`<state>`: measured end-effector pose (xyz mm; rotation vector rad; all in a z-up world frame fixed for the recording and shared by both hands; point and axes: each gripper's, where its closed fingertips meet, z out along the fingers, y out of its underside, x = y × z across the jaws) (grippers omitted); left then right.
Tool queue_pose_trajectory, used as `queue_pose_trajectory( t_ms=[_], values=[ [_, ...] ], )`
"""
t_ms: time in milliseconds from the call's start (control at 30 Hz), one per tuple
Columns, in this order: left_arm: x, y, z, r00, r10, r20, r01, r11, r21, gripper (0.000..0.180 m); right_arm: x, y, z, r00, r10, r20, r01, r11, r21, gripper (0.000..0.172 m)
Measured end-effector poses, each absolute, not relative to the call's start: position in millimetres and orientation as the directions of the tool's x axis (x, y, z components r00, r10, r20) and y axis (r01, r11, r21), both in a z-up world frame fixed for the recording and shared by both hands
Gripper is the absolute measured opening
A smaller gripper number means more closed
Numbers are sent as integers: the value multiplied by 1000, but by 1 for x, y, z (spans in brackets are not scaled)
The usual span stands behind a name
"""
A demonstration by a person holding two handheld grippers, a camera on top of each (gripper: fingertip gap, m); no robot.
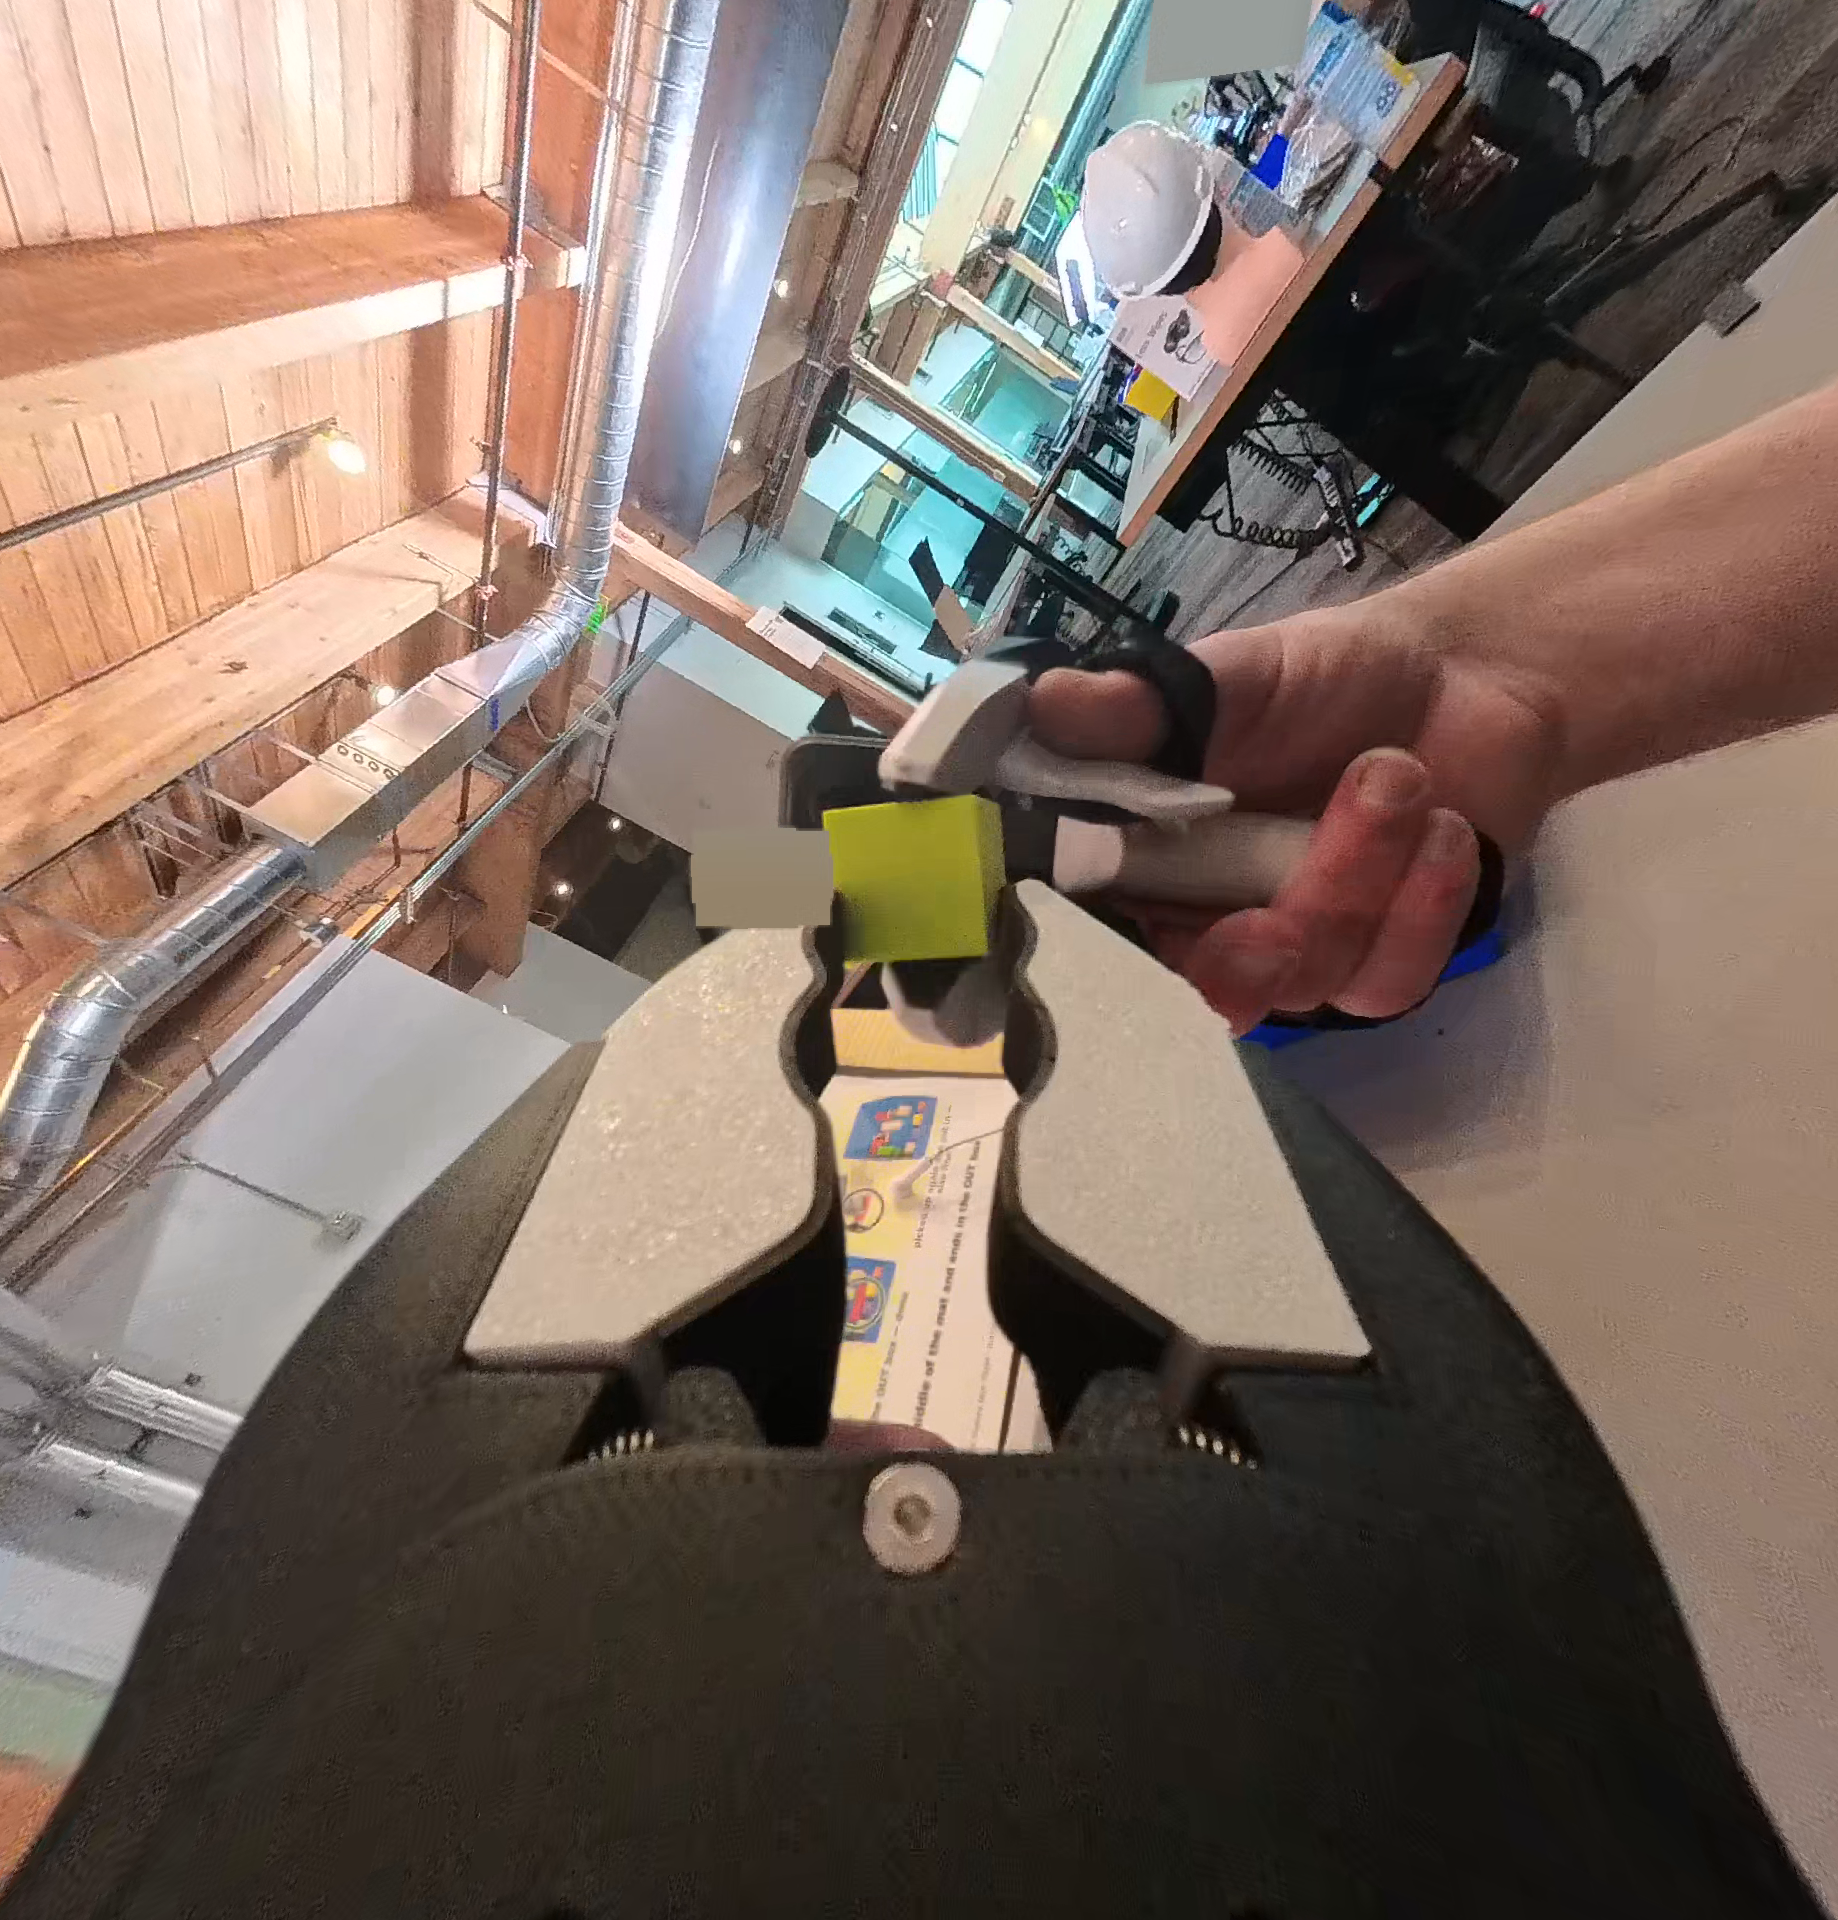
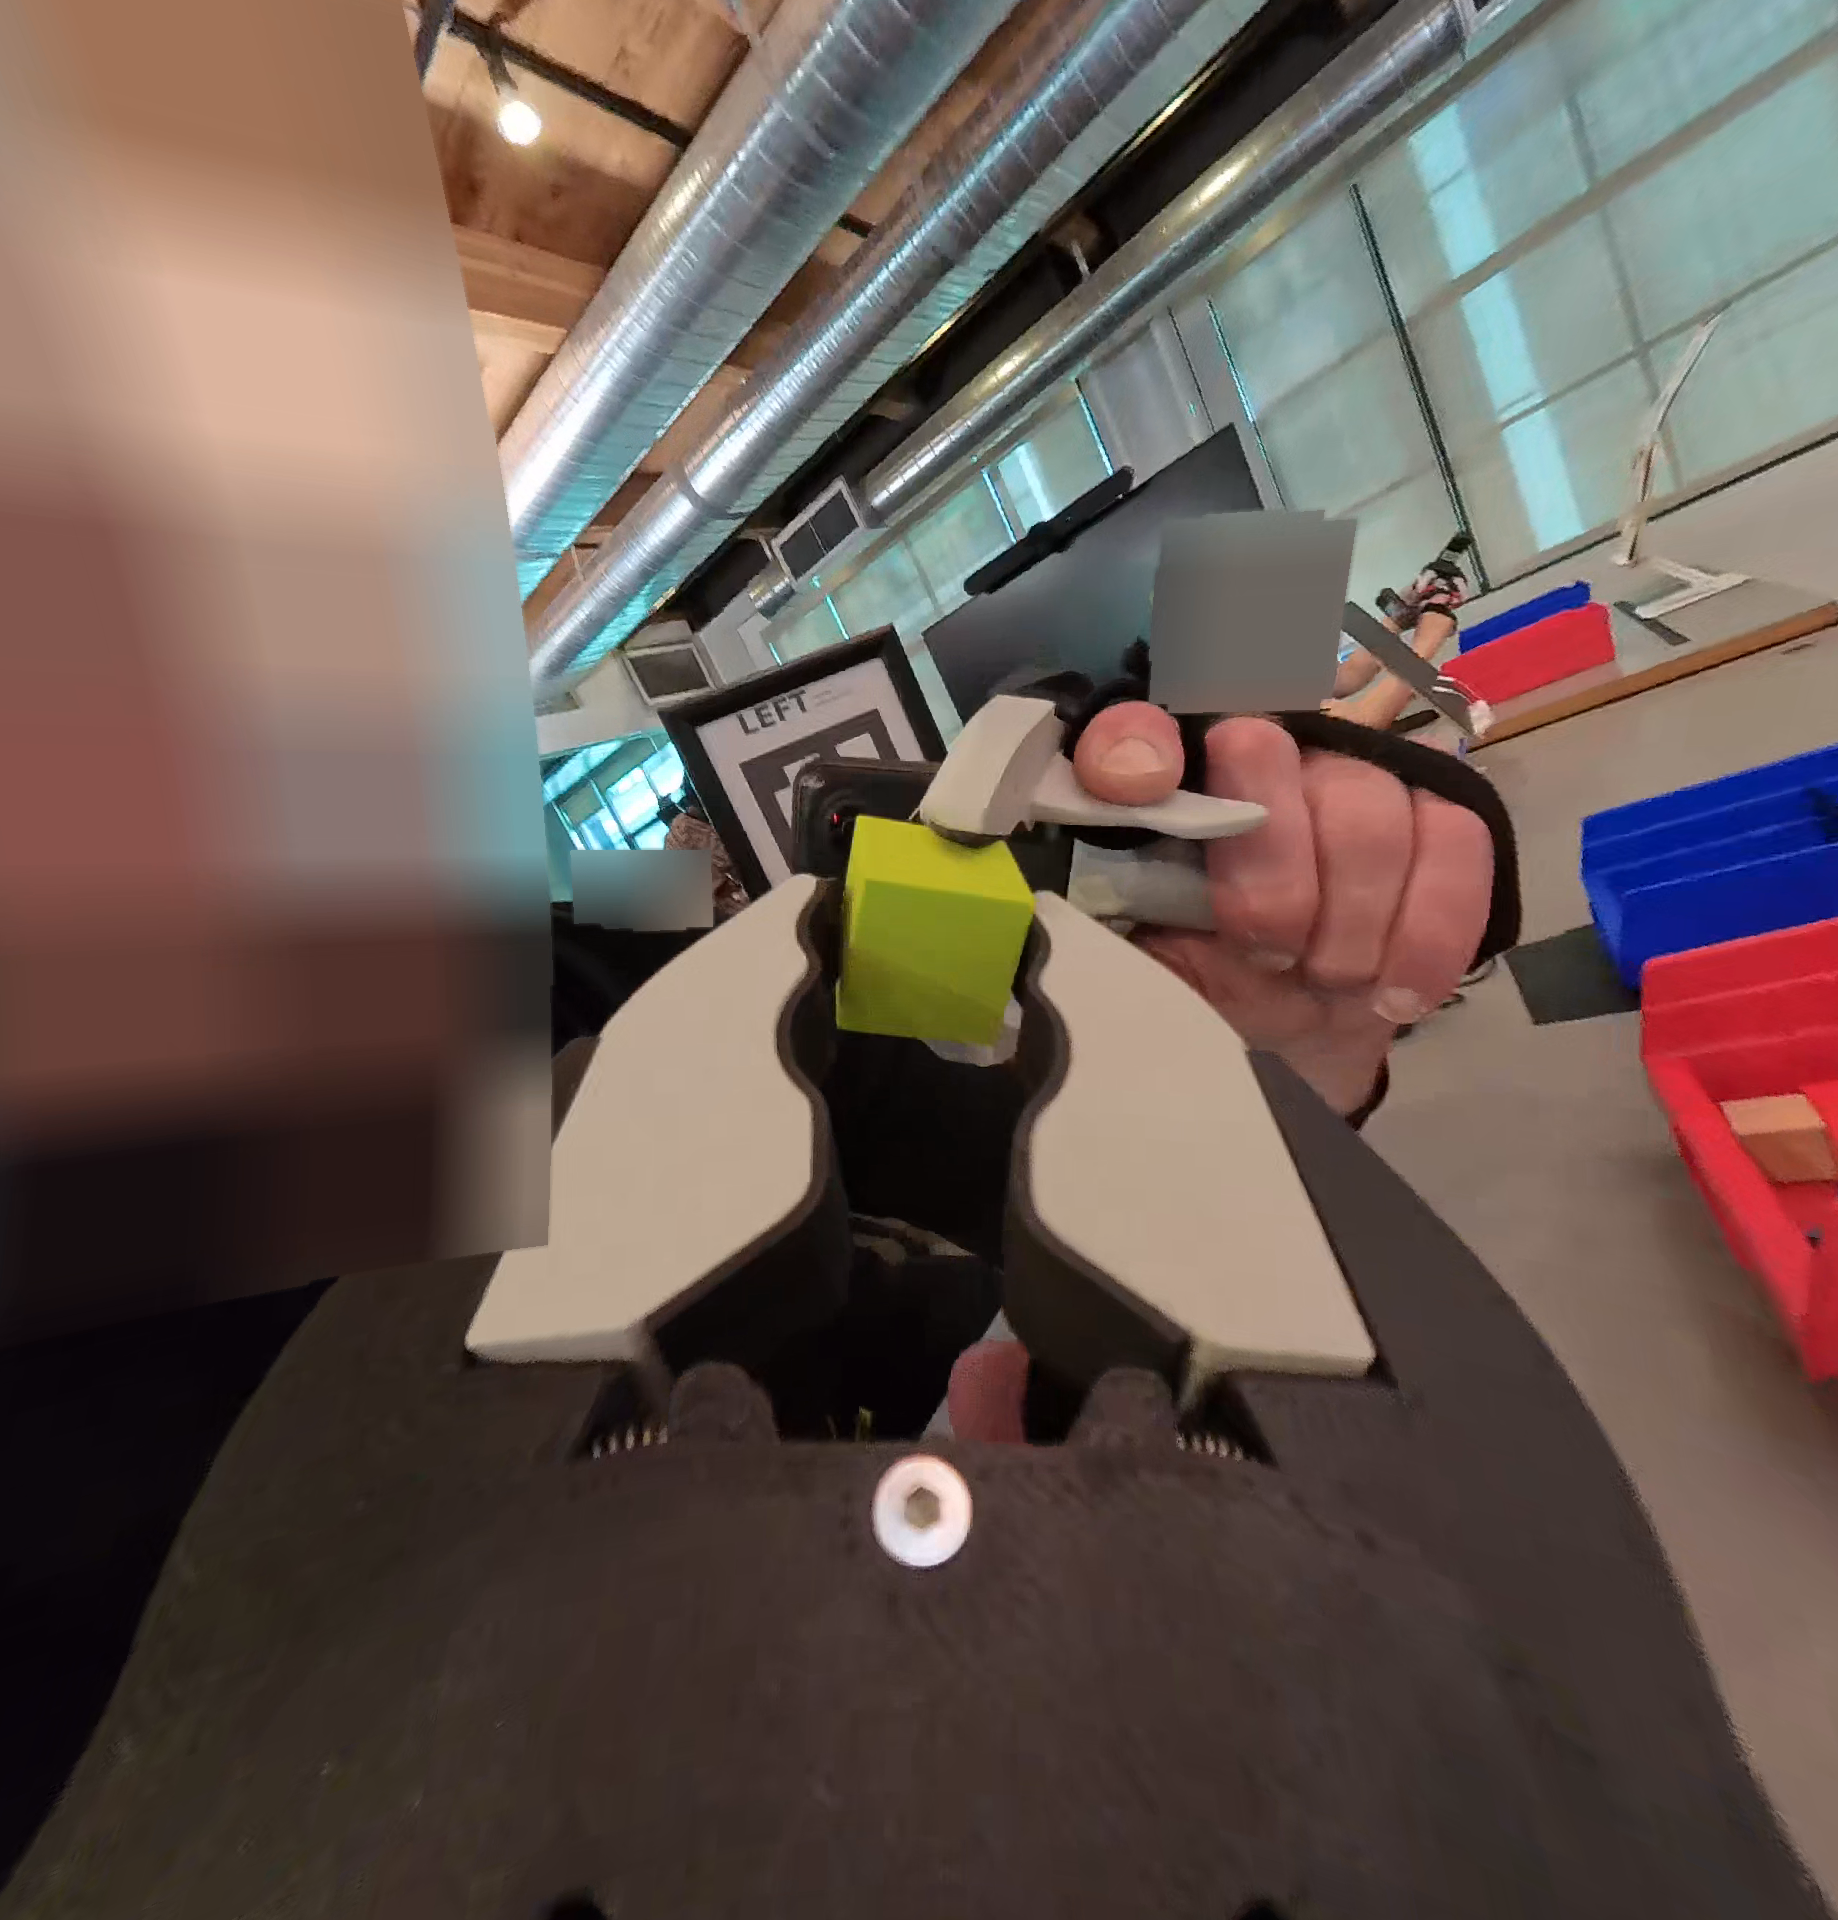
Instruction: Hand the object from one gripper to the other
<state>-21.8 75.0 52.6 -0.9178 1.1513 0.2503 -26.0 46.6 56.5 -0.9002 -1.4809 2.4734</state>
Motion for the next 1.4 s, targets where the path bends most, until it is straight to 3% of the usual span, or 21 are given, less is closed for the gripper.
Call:
queue_pose_trajectory(
  t_ms=[167, 233, 300, 367, 467, 633, 700, 900, 1100, 1300, 1400],
  values=[
    [-30, 80, 53, 440, -281, -853, -621, 590, -515, 31, -24, 59, 60, -737, 562, -377, 112, -448, -887, 28],
    [-41, 82, 57, 469, -263, -843, -632, 567, -528, 47, -14, 88, 61, -662, 654, -368, 66, -438, -897, 28],
    [-65, 88, 61, 496, -260, -828, -663, 502, -555, 43, -1, 141, 47, -467, 804, -368, 33, -401, -916, 27],
    [-103, 99, 64, 526, -207, -825, -726, 396, -562, 40, 22, 215, 13, -122, 924, -363, 67, -357, -932, 27],
    [-178, 118, 53, 568, -153, -808, -800, 127, -587, 37, 85, 314, -59, 362, 874, -326, 195, -412, -890, 28],
    [-268, 131, 12, 686, -151, -712, -727, -188, -661, 41, 157, 380, -151, 633, 661, -403, 175, -630, -757, 29],
    [-299, 134, -16, 717, -160, -678, -686, -330, -648, 43, 168, 389, -169, 674, 616, -408, 172, -668, -724, 51],
    [-369, 107, -110, 846, -213, -489, -477, -712, -516, 54, 171, 392, -161, 702, 627, -338, 199, -628, -753, 55],
    [-399, 93, -187, 939, -148, -311, -259, -899, -354, 53, 168, 389, -155, 692, 642, -329, 209, -615, -761, 55],
    [-421, 99, -252, 983, 83, -163, 37, -962, -272, 58, 170, 387, -140, 685, 656, -318, 192, -583, -789, 53],
    [-428, 100, -255, 974, 117, -194, 61, -960, -274, 62, 177, 387, -125, 684, 656, -319, 155, -558, -815, 52]
  ],
)
